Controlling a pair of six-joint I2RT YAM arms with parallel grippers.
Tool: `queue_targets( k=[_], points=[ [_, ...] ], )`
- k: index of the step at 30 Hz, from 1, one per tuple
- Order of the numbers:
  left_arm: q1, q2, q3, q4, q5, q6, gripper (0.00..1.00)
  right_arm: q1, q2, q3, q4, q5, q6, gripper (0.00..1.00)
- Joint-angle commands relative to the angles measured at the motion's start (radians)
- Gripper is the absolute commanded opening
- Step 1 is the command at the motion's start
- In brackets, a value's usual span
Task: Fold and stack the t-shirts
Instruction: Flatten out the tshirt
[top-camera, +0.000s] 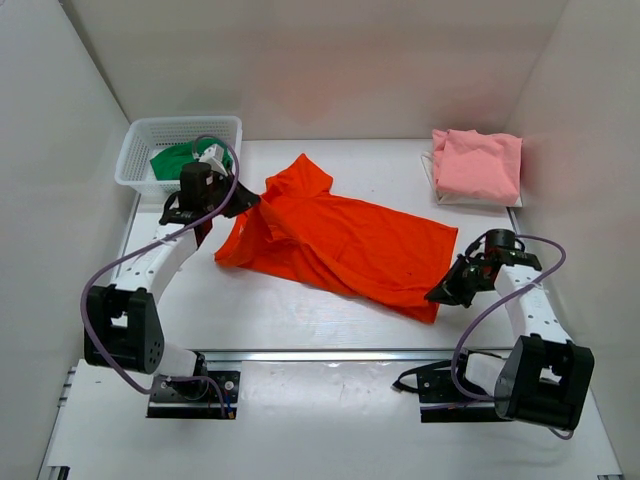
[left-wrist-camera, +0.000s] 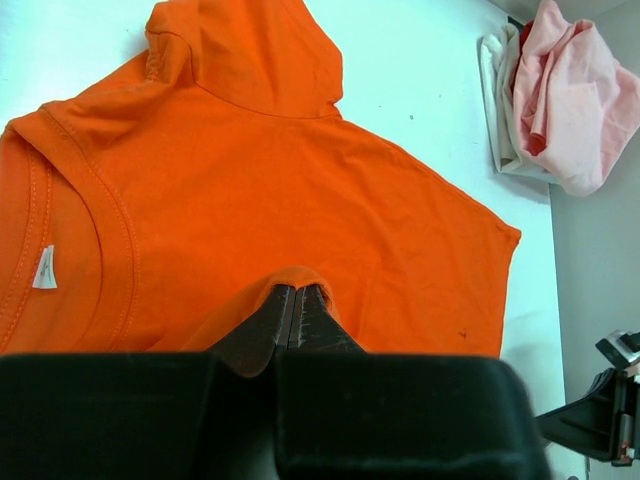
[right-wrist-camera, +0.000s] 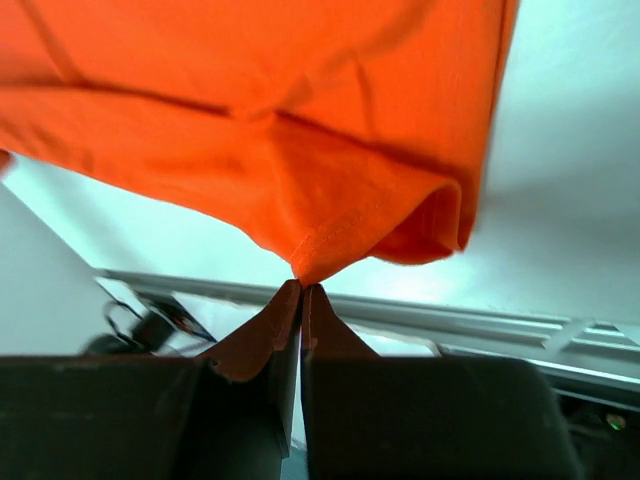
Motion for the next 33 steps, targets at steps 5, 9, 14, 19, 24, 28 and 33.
queue_targets(
  k=[5,9,14,19,24,28,33],
  points=[
    [-0.007,0.033,0.051,0.054,0.032,0.019,0.0,-0.098,-0.011,0.004,0.145,-0.055,0.112,0.0],
    [-0.004,0.059,0.07,0.057,0.024,0.019,0.0,-0.127,-0.017,-0.034,0.193,-0.06,0.14,0.0],
    [-0.009,0.087,0.089,0.066,0.026,0.016,0.0,-0.135,-0.018,-0.046,0.216,-0.021,0.172,0.0],
    [-0.009,0.122,0.097,0.092,0.029,0.002,0.0,-0.15,-0.063,-0.042,0.201,0.077,0.204,0.0],
    [-0.007,0.142,0.108,0.097,0.028,-0.006,0.0,-0.203,-0.11,-0.043,0.179,0.143,0.209,0.0],
    [-0.003,0.142,0.123,0.089,0.044,-0.003,0.0,-0.129,-0.066,0.007,0.185,0.123,0.151,0.0],
    [0.005,0.033,0.177,0.066,0.093,0.007,0.0,0.05,-0.04,0.191,0.211,0.109,0.065,0.0]
  ],
)
